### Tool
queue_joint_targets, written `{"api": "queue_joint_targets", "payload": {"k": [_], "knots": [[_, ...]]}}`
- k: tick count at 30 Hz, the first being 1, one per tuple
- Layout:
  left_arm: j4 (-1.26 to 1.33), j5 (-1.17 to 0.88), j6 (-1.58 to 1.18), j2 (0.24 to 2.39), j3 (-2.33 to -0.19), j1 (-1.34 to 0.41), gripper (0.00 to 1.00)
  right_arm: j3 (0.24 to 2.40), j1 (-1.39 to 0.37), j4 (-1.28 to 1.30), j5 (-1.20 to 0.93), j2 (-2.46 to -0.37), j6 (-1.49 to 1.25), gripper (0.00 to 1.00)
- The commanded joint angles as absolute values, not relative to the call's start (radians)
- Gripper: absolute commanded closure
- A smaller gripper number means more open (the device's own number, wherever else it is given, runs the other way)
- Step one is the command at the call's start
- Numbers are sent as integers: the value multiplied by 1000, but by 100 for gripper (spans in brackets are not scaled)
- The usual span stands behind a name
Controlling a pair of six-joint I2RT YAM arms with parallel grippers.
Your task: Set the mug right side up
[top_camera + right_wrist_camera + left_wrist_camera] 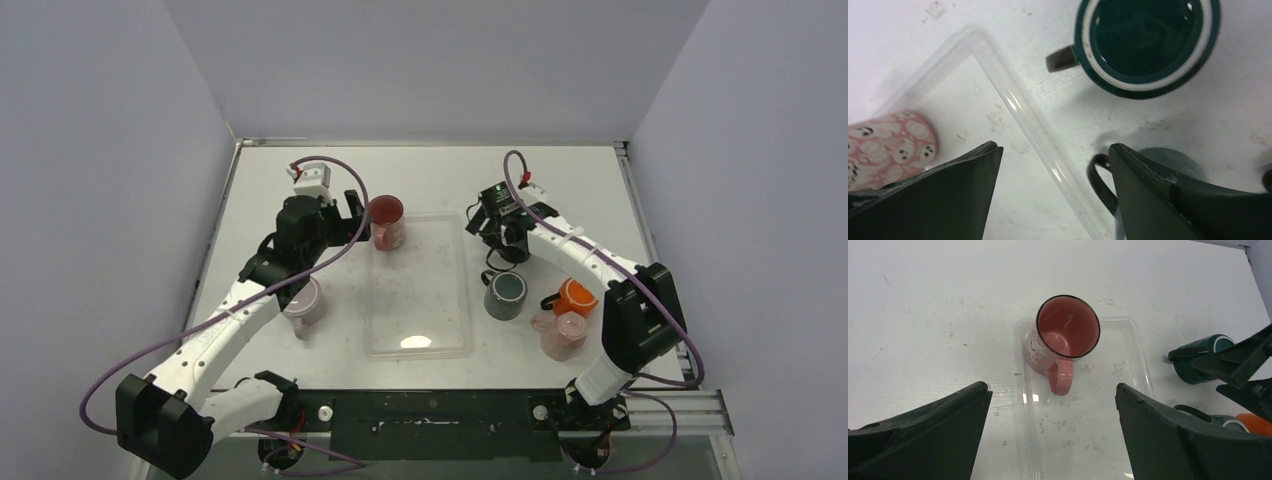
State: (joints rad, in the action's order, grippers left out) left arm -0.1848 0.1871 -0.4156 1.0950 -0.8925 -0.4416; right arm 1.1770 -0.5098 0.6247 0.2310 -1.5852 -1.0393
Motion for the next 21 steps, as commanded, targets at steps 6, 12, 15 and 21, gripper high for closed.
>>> {"api": "queue_joint_targets", "payload": {"k": [6, 12, 15, 21], "knots": [[-199, 202, -423, 1036, -880, -418, 4, 1423, -524, 705, 370, -1805, -1384, 31], [-201, 206, -431, 1035, -879, -408, 4, 1513, -517, 829, 392, -1885, -1518, 31], [-202, 199, -435, 1040, -880, -404, 4, 1510, -496, 834, 388, -1889, -1538, 31], [-212, 192, -452, 1045, -878, -400, 4, 1482, -445, 819, 349, -1904, -1543, 31]]}}
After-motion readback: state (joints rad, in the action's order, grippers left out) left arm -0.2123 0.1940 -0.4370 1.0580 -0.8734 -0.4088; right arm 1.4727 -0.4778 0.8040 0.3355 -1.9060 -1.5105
